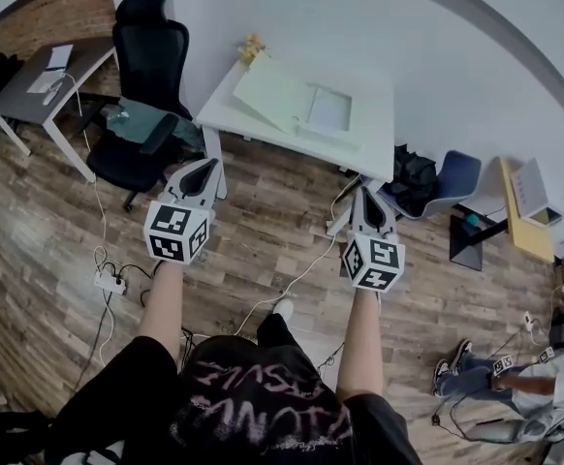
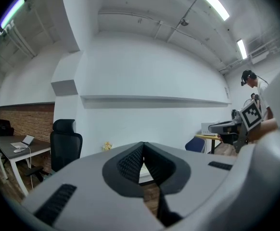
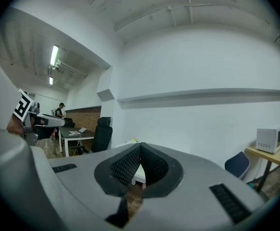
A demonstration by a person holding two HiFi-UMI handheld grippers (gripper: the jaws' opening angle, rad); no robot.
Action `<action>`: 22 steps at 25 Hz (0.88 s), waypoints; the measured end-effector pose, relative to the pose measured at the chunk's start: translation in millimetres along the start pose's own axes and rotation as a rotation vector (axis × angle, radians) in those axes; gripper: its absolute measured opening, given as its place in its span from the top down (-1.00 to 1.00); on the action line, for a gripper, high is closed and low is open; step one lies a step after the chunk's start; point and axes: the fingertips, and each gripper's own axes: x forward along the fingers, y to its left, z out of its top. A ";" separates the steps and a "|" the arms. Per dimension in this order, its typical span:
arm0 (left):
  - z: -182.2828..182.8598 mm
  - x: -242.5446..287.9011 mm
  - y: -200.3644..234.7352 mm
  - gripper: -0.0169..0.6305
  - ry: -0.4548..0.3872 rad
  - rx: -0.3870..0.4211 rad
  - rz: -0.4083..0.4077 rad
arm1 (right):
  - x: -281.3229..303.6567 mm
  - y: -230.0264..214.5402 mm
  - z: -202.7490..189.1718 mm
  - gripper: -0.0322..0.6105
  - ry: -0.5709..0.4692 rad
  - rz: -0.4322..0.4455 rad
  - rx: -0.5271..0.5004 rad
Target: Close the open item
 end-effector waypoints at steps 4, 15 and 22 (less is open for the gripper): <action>-6.2 39.4 6.4 0.94 0.018 -0.003 0.017 | 39.9 -22.1 -8.0 0.87 0.013 0.014 0.009; -6.2 144.4 9.6 0.94 0.061 0.006 0.077 | 136.0 -90.4 -22.5 0.87 0.030 0.066 0.044; -0.8 177.0 -0.9 0.94 0.075 0.011 0.114 | 165.8 -116.8 -28.3 0.87 0.030 0.107 0.065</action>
